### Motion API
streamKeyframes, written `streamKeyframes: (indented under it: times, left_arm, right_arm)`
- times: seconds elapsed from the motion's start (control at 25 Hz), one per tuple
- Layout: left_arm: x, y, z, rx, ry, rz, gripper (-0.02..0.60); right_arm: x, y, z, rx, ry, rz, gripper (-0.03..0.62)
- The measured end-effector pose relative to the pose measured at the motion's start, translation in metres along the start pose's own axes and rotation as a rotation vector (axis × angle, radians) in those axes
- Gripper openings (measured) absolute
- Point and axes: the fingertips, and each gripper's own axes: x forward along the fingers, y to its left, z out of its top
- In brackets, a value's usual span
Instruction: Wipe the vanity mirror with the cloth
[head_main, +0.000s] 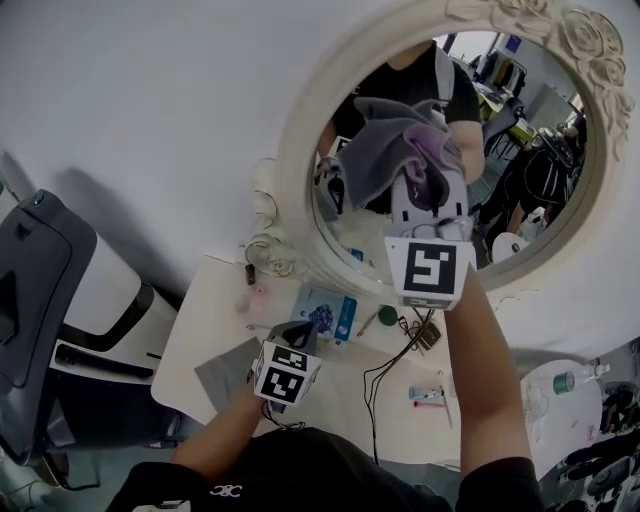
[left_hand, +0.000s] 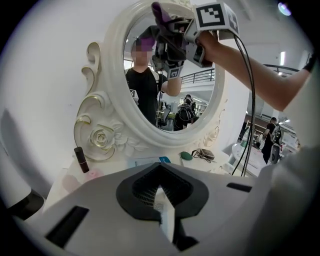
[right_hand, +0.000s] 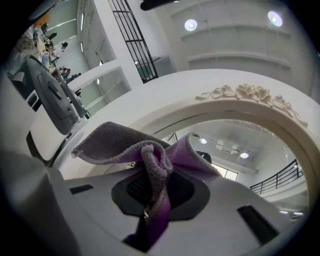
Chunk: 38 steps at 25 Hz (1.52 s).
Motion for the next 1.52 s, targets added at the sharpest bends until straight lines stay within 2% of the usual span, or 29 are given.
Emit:
streamKeyframes:
  times: [0.24, 0.36, 0.44, 0.52, 0.64, 0.84, 0.96, 1.08, 1.12, 1.32, 1.44, 1.52]
  left_arm:
    - [-0.012, 0.007, -0.007, -0.022, 0.000, 0.040, -0.003]
    - [-0.019, 0.009, -0.003, -0.107, -0.034, 0.018, -0.003]
    - [-0.025, 0.012, 0.003, -0.140, -0.055, 0.016, -0.003]
    - [-0.031, 0.014, 0.004, -0.121, -0.062, 0.041, -0.003]
    - [-0.036, 0.012, 0.008, -0.087, -0.072, 0.053, -0.003]
    - [-0.043, 0.003, 0.015, -0.051, -0.095, 0.046, -0.003]
    - [-0.046, -0.002, 0.016, -0.041, -0.099, 0.042, -0.003]
    - [-0.050, -0.004, 0.020, -0.039, -0.121, 0.050, -0.003]
    - [-0.051, -0.005, 0.021, -0.044, -0.133, 0.055, -0.003]
    - [-0.049, -0.004, 0.023, -0.080, -0.158, 0.055, -0.003]
    - [-0.044, -0.008, 0.021, -0.082, -0.152, 0.040, -0.003]
    - [-0.038, -0.012, 0.021, -0.053, -0.140, 0.037, -0.003]
  right_arm:
    - [-0.014, 0.082, -0.062, 0.039, 0.092, 0.192, 0.046]
    - [-0.025, 0.110, -0.095, 0.036, 0.148, 0.244, 0.046]
    - [-0.033, 0.124, -0.115, -0.013, 0.174, 0.254, 0.046]
    - [-0.042, 0.138, -0.135, -0.060, 0.204, 0.268, 0.046]
    - [-0.055, 0.155, -0.163, -0.061, 0.278, 0.312, 0.046]
    - [-0.081, 0.184, -0.220, -0.054, 0.472, 0.404, 0.046]
    - [-0.097, 0.184, -0.244, -0.008, 0.585, 0.392, 0.046]
    - [-0.111, 0.176, -0.247, 0.102, 0.710, 0.384, 0.046]
    - [-0.118, 0.173, -0.239, 0.153, 0.709, 0.371, 0.046]
    - [-0.173, 0.163, -0.188, 0.404, 0.570, 0.262, 0.047]
    - [-0.216, 0.145, -0.176, 0.518, 0.564, 0.118, 0.046]
    - [-0.242, 0.120, -0.175, 0.568, 0.577, 0.002, 0.046]
